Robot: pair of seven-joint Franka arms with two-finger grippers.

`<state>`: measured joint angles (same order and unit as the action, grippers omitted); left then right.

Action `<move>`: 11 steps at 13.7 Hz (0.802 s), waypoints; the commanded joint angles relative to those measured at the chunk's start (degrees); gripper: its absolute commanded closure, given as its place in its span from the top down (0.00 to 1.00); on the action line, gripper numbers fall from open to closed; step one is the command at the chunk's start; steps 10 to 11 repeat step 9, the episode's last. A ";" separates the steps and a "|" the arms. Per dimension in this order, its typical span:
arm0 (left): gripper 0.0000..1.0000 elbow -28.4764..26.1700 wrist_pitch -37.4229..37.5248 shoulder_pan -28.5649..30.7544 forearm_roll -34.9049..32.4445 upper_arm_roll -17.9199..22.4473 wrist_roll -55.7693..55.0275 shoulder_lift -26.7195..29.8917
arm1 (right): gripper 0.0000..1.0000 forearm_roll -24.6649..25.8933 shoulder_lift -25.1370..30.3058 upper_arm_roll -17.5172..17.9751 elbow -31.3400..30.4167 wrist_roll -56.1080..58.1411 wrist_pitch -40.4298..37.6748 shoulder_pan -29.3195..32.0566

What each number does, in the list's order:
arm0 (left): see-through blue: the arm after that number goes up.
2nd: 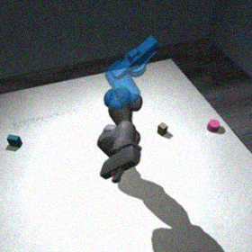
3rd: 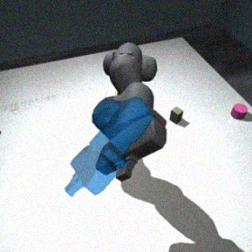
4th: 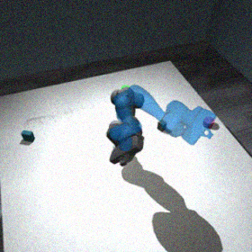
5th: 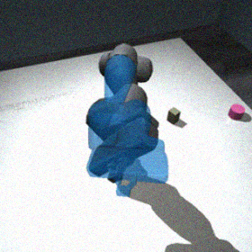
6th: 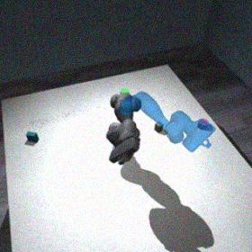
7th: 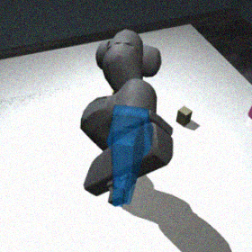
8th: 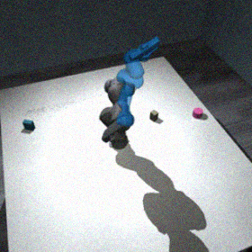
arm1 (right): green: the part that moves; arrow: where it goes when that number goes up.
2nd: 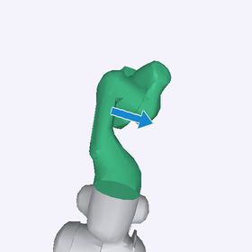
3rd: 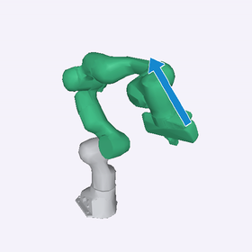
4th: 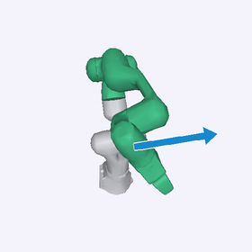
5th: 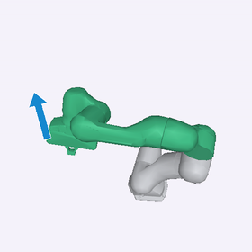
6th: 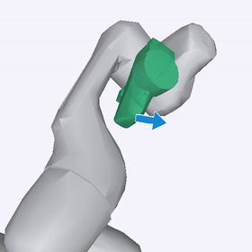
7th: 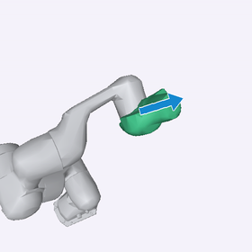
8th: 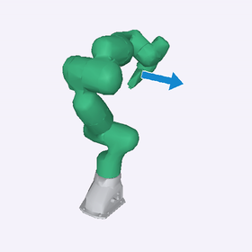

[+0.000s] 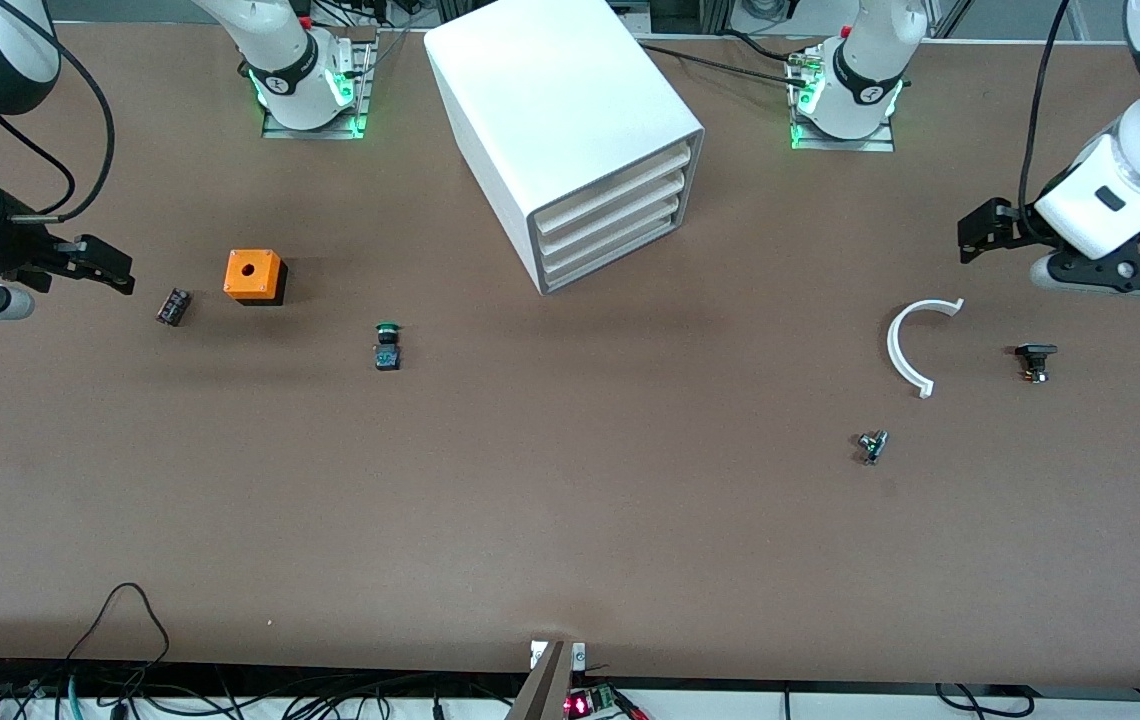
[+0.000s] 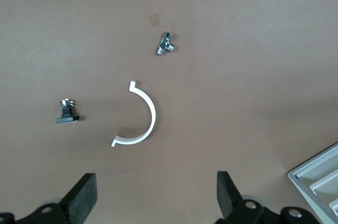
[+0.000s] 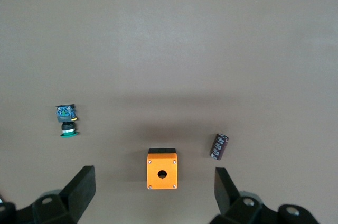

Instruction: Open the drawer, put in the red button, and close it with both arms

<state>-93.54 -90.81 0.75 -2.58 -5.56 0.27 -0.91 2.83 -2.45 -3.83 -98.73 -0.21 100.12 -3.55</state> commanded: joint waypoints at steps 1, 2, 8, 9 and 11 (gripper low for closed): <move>1.00 4.68 1.52 3.37 1.16 -0.15 1.31 -0.85 | 1.00 -1.08 0.51 0.32 0.55 0.74 -1.33 0.47; 1.00 4.95 1.34 3.56 3.00 -0.07 1.40 -0.85 | 1.00 -1.08 0.51 0.32 0.55 0.74 -1.41 0.47; 1.00 4.86 2.04 3.65 4.25 0.02 1.40 -0.85 | 1.00 -1.16 0.60 0.32 0.64 0.65 -1.50 0.38; 1.00 4.86 2.04 3.65 4.25 0.02 1.40 -0.85 | 1.00 -1.16 0.51 0.32 0.64 0.74 -1.50 0.47; 1.00 4.86 2.04 3.65 4.25 0.02 1.40 -0.85 | 1.00 -1.16 0.51 0.32 0.64 0.74 -1.50 0.47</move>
